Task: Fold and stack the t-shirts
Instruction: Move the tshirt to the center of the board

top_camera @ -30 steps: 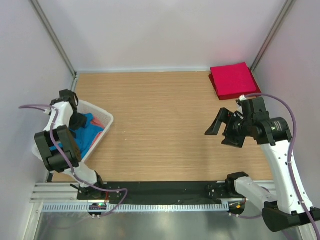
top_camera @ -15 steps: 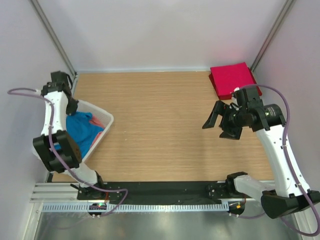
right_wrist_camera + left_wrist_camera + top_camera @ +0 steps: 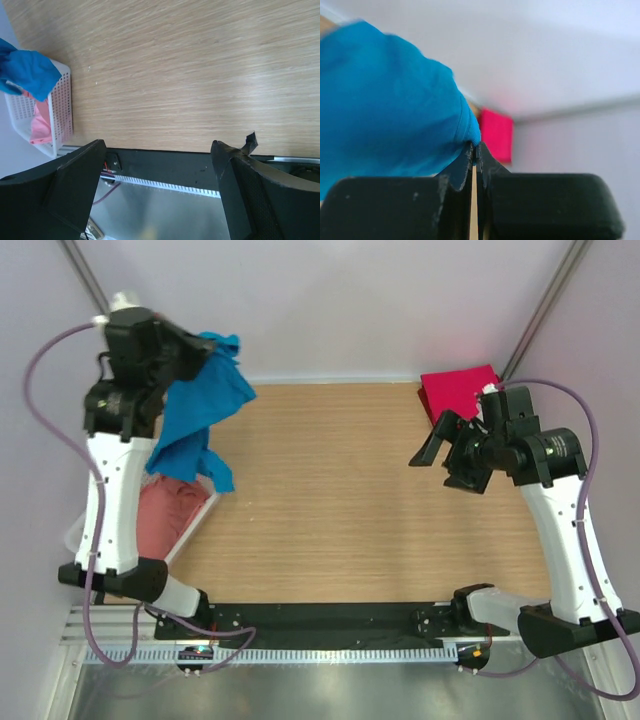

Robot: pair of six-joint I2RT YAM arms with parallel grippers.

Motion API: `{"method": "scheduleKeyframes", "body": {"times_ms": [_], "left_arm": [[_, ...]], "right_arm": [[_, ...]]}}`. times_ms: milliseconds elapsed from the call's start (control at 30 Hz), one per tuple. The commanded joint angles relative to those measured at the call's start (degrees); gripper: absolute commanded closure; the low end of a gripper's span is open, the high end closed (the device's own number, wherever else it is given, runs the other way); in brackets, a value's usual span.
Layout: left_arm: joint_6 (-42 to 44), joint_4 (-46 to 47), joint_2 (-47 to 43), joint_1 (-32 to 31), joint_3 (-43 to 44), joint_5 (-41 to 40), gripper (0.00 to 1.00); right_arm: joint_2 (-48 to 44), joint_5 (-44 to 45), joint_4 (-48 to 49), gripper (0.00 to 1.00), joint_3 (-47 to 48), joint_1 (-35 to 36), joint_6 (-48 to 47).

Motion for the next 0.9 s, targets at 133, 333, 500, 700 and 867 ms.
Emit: {"method": "scheduleKeyframes", "body": {"times_ms": [133,333,500,700,867], "left_arm": [[-2.7,8.9,5.0,-28.2,-9.8,13.7,0.99],[-10.6,14.8,-1.9,-39.5,-40.9,15.7,0.45],[-10.3,9.4,-11.3,-37.4,-49.6,9.0,0.19],[0.6,1.3,-6.0,-30.4,-50.0,9.2,0.19],[4.8,1.8,4.4,-30.2,-45.9,14.7,0.20]], "right_arm": [[-1.2,5.2,-0.5,0.05,-1.4,0.0,2.3],[-2.0,3.6,1.7,0.11,-9.9,0.0,-0.2],[-2.8,1.9,9.7,0.23,-18.1,0.1,0.4],[2.7,6.8,17.6,0.37,-26.8,1.7,2.1],[10.9,9.5,25.6,0.42,-28.7,1.1,-0.1]]}}
